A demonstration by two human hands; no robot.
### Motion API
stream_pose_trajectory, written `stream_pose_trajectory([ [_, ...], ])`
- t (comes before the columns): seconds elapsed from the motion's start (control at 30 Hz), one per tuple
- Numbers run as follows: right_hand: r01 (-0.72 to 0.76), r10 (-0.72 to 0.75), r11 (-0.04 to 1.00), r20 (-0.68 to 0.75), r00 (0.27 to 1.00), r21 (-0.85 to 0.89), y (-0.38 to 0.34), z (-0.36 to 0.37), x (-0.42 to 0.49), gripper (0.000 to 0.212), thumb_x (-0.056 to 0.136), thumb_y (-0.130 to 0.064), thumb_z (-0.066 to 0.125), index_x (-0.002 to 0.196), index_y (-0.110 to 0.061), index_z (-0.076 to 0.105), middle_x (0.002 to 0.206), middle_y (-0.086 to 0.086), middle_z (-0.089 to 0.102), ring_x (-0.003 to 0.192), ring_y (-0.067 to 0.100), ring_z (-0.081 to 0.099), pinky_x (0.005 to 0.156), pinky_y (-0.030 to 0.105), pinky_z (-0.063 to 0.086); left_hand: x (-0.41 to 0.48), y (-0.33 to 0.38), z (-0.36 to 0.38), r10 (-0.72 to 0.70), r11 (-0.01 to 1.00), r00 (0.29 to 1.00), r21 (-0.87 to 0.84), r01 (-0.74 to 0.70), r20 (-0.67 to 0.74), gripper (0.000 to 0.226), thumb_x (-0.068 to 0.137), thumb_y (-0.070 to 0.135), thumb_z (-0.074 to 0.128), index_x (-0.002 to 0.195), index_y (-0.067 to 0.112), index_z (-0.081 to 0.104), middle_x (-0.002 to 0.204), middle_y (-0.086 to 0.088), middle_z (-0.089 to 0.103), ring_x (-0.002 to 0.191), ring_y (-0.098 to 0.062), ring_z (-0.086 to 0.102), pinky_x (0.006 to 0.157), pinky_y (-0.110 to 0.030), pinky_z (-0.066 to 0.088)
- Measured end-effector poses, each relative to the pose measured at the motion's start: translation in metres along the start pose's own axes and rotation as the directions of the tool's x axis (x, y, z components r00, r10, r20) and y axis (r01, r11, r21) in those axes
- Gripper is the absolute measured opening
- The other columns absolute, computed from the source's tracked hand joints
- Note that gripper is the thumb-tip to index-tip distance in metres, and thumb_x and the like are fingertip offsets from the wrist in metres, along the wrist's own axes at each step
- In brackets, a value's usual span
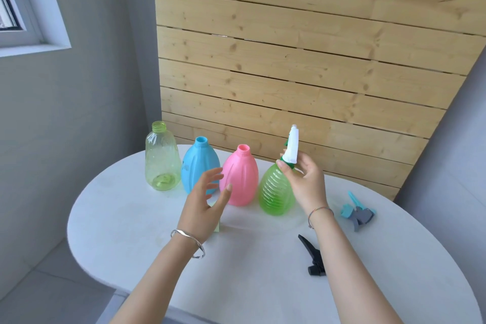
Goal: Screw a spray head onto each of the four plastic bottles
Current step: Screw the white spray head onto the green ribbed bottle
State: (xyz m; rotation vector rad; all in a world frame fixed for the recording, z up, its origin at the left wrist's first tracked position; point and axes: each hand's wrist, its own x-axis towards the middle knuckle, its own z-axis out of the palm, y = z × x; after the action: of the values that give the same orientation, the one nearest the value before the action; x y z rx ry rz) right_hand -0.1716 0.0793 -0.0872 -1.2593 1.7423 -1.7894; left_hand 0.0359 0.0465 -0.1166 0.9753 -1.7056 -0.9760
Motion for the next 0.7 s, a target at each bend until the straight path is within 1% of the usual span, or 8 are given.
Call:
stream_pose_trajectory([
  [0.1, -0.001, 0.001, 0.999, -0.001, 1.0, -0.041, 0.001, 0.003, 0.0, 0.026, 0.079, -0.022, 0.073, 0.104, -0.02, 0.066, 0.105, -0.007, 0.07, 0.106, 0.012, 0.062, 0.093, 0.028, 0.046, 0.0, -0.001, -0.001, -0.001, 1.0, 1.0, -0.002, 0.001, -0.005, 0.033, 0.087, 0.026, 0.061, 0.118, 0.027, 0.052, 0.108, 0.019, 0.057, 0.102, -0.003, 0.056, 0.081, -0.012, 0.041],
  [0.23, -0.006, 0.004, 0.998, -0.026, 1.0, -0.061, 0.0, 0.007, -0.001, 0.027, 0.078, -0.024, 0.074, 0.104, -0.02, 0.066, 0.103, -0.009, 0.07, 0.104, 0.011, 0.061, 0.089, 0.027, 0.045, 0.0, -0.001, -0.004, 0.002, 1.0, 1.0, 0.006, -0.002, -0.015, 0.031, 0.087, 0.025, 0.061, 0.117, 0.029, 0.051, 0.107, 0.023, 0.056, 0.101, -0.007, 0.057, 0.082, -0.017, 0.042],
  [0.37, -0.009, 0.004, 0.997, -0.064, 0.998, -0.071, -0.002, 0.007, -0.002, 0.027, 0.077, -0.026, 0.075, 0.102, -0.022, 0.067, 0.098, -0.014, 0.069, 0.102, 0.009, 0.061, 0.084, 0.024, 0.043, -0.002, -0.001, -0.004, -0.001, 1.0, 1.0, -0.001, 0.001, -0.016, 0.032, 0.087, 0.025, 0.061, 0.117, 0.029, 0.051, 0.107, 0.023, 0.056, 0.102, -0.007, 0.056, 0.083, -0.02, 0.042],
  [0.47, -0.006, 0.0, 0.996, -0.068, 0.998, -0.089, -0.003, 0.009, -0.004, 0.026, 0.076, -0.026, 0.075, 0.1, -0.023, 0.066, 0.095, -0.02, 0.068, 0.099, 0.005, 0.06, 0.082, 0.024, 0.043, -0.002, -0.002, -0.005, -0.008, 1.0, 1.0, -0.001, 0.008, -0.017, 0.033, 0.087, 0.025, 0.061, 0.118, 0.028, 0.051, 0.108, 0.019, 0.057, 0.102, -0.009, 0.057, 0.085, -0.023, 0.043],
  [0.6, -0.002, -0.002, 0.995, -0.049, 0.999, -0.098, -0.007, 0.006, -0.006, 0.026, 0.076, -0.026, 0.075, 0.099, -0.029, 0.064, 0.095, -0.024, 0.065, 0.102, 0.007, 0.06, 0.087, 0.026, 0.044, -0.002, -0.001, -0.006, -0.006, 1.0, 1.0, -0.003, 0.006, -0.017, 0.033, 0.087, 0.025, 0.061, 0.119, 0.028, 0.051, 0.108, 0.019, 0.057, 0.103, -0.009, 0.057, 0.083, -0.021, 0.042],
  [0.7, 0.002, -0.003, 0.994, -0.008, 1.0, -0.111, -0.011, 0.003, -0.007, 0.034, 0.074, -0.025, 0.077, 0.1, -0.036, 0.058, 0.098, -0.025, 0.063, 0.105, 0.009, 0.058, 0.092, 0.028, 0.043, -0.001, 0.0, -0.007, -0.01, 1.0, 1.0, -0.003, 0.01, -0.011, 0.033, 0.087, 0.024, 0.061, 0.119, 0.028, 0.051, 0.107, 0.021, 0.056, 0.103, -0.012, 0.056, 0.085, -0.022, 0.042],
])
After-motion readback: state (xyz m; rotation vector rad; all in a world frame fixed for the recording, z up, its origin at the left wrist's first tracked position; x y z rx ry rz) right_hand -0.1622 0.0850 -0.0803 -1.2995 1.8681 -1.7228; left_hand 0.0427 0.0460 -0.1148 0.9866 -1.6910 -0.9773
